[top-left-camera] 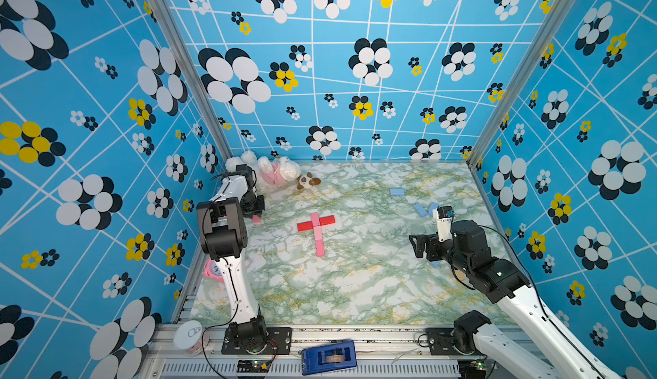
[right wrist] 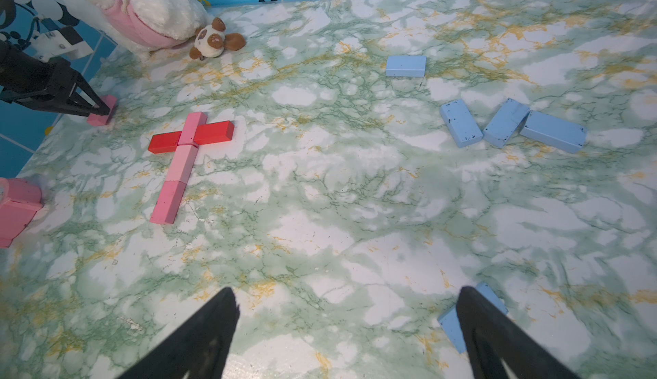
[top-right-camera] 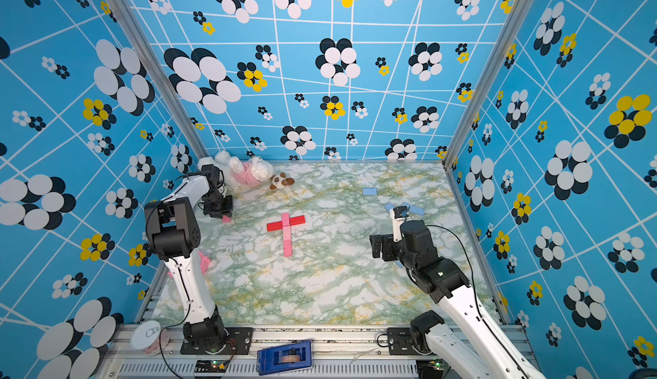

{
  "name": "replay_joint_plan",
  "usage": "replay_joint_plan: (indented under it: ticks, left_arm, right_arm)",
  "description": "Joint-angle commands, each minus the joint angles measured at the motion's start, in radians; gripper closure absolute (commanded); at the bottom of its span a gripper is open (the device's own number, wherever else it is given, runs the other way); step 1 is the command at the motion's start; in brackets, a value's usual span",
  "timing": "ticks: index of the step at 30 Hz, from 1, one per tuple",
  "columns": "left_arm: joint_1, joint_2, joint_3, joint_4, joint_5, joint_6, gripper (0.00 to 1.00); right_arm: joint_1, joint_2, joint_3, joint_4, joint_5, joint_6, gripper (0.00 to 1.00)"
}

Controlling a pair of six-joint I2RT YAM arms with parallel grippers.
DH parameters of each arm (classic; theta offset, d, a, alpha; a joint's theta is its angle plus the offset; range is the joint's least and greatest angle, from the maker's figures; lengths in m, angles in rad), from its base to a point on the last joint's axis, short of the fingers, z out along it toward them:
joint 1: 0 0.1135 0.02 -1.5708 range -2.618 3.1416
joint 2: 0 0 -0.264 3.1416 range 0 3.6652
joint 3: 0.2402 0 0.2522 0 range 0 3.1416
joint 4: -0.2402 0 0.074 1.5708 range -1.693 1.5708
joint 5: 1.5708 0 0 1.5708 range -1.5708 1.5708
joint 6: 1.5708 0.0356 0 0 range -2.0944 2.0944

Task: Assemble the letter t with building blocks
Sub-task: Pick up the building block from the center of the board, then assemble the building block at the center of the board.

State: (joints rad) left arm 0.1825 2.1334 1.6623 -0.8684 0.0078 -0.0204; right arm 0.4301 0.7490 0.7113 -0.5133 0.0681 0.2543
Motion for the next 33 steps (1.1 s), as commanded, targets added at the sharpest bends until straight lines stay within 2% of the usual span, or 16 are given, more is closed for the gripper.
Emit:
replay_joint_plan:
  ticks: [1,4,11,19,33]
  left_arm:
    - [-0.041,-0.122,-0.080,0.061,-0.016,0.029,0.77]
    - [-0.087,-0.196,-0.140,0.087,-0.041,0.053,0.77]
    - [-0.239,-0.309,-0.159,0.081,-0.152,0.127,0.76]
    - [-0.354,-0.451,-0.239,0.140,-0.053,0.214,0.75]
    - [-0.556,-0.501,-0.332,0.171,0.096,0.408,0.72]
  right_arm:
    - [0.008,-0.020,0.010,0.010,-0.014,-0.005,0.01]
    - [0.008,-0.029,0.012,0.004,-0.017,-0.004,0.01]
    - [0.008,-0.037,0.026,-0.028,-0.025,-0.003,0.01]
    - [0.008,-0.049,0.028,-0.029,-0.023,-0.007,0.01]
    - [0.008,-0.040,0.035,-0.033,-0.030,-0.012,0.01]
